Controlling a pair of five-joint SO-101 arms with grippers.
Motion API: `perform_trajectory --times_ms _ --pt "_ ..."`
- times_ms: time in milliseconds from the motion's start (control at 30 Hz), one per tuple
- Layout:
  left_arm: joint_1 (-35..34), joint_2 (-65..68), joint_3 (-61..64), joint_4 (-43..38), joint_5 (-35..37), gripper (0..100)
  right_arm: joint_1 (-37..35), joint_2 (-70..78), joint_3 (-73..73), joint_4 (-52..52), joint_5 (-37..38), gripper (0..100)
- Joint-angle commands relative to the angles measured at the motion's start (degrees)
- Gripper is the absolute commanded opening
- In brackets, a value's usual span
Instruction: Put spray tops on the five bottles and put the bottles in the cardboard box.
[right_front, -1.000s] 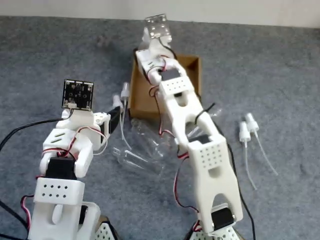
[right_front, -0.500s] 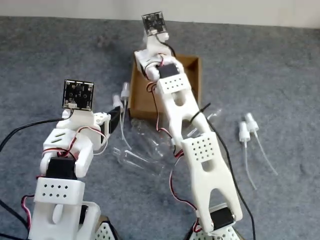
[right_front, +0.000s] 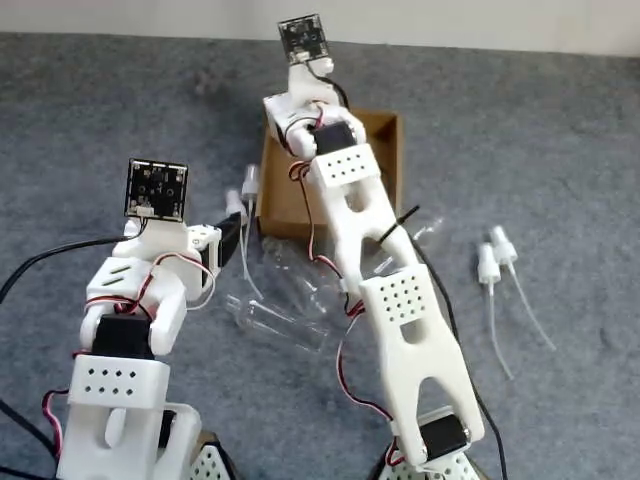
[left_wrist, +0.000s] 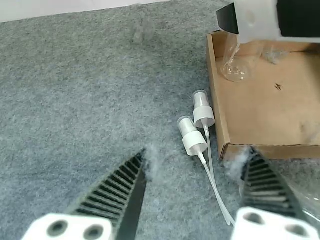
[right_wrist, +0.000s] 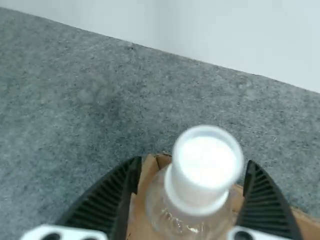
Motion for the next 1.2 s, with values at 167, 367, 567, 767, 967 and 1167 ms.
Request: perform_trajectory --times_ms 167,367,567,767,967,1167 --pt "-0.4 -0.6 -0.1 -1.1 0.0 23 -0.7 -8.9 -16.5 17.5 0.7 25.4" --pt "-0.3 -0.4 -0.1 -1.1 0.0 23 -0.8 -14.9 -26.9 37.7 1.1 25.3" --pt "-0.3 -0.6 -0.6 -1.1 0.4 23 -0.5 -19.6 -27.8 55.3 11.0 25.3" --pt "-0.7 -2.1 -0.2 -1.1 0.3 23 4.4 -26.2 -25.8 55.0 10.5 25.2" --pt "-0.7 -14.7 1.6 1.6 0.1 23 8.0 -40.0 -3.8 55.0 10.5 25.2" --pt "-0.7 -34.4 11.3 2.8 0.0 22 8.4 -60.3 25.8 54.7 11.4 25.2"
